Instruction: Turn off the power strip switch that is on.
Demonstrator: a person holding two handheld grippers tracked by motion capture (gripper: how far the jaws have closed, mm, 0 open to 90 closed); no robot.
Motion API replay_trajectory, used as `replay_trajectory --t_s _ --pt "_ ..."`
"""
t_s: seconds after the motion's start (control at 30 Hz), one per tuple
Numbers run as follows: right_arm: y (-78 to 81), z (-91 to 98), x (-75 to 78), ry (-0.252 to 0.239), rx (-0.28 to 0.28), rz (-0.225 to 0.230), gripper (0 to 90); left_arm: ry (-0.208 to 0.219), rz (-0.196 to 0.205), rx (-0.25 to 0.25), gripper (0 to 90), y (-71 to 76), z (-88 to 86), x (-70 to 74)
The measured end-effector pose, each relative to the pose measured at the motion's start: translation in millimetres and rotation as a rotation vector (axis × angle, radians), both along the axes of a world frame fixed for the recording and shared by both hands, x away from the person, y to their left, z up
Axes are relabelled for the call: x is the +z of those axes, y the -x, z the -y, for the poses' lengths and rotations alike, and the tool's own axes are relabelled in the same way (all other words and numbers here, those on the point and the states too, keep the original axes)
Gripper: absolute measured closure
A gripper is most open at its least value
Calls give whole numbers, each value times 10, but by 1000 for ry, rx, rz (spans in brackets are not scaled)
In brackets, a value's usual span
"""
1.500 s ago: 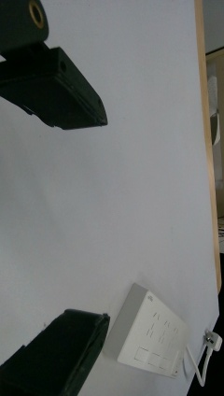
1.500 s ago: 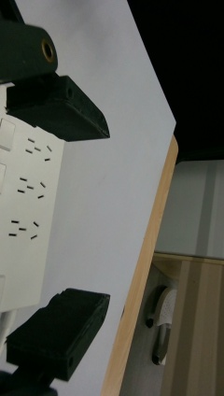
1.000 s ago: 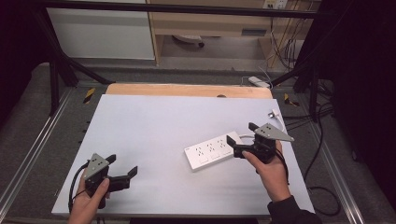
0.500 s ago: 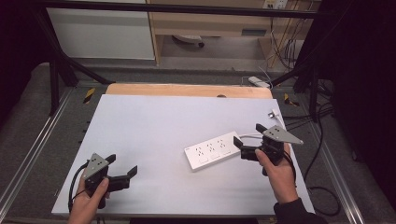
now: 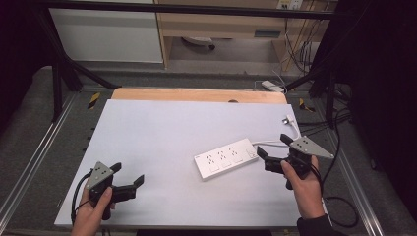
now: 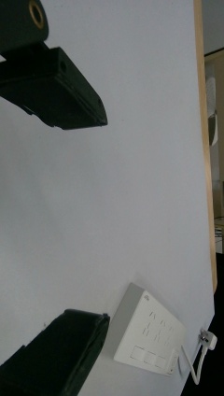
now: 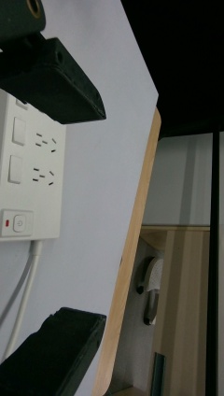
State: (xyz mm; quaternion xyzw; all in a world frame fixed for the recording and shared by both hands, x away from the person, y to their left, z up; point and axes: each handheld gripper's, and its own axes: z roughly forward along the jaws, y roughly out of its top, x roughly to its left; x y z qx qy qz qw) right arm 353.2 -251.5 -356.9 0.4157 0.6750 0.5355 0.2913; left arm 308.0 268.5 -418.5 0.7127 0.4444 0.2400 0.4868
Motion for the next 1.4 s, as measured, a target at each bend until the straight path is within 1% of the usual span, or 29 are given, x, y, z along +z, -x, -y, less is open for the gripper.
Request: replay_trajectory --t_s 0.17,0.3,0.5,0.63,0.73,0.87,1.03,1.07,1.13,1.27,1.33,1.4 --pt "48 81 -45 -7 -12 -6 47 4 0 0 53 -4 8 5" --pt "70 118 -73 0 -13 -9 48 -2 2 1 52 2 10 8" --pt "111 168 -100 13 -10 -1 56 12 2 8 52 -5 0 6" --pt "143 223 -134 12 -18 -5 56 9 4 5 52 -3 1 9" --pt "176 274 -178 25 -28 -3 55 12 5 4 52 2 -1 10" --pt "222 337 -265 29 -41 -10 50 14 5 6 53 -1 -2 11" --pt "252 366 -387 46 -40 -20 45 12 8 6 52 6 -2 16" --pt "253 363 -413 40 -37 -28 43 14 9 6 52 7 -2 16" --pt "245 361 -474 43 -37 -40 40 17 9 6 52 6 -5 17" --pt "210 326 -607 43 -24 -88 39 11 10 4 52 1 -4 15" --pt "190 297 -661 54 -13 -108 39 11 8 2 52 0 1 15" --pt "165 254 -715 74 -3 -140 38 9 7 1 52 -1 5 13"
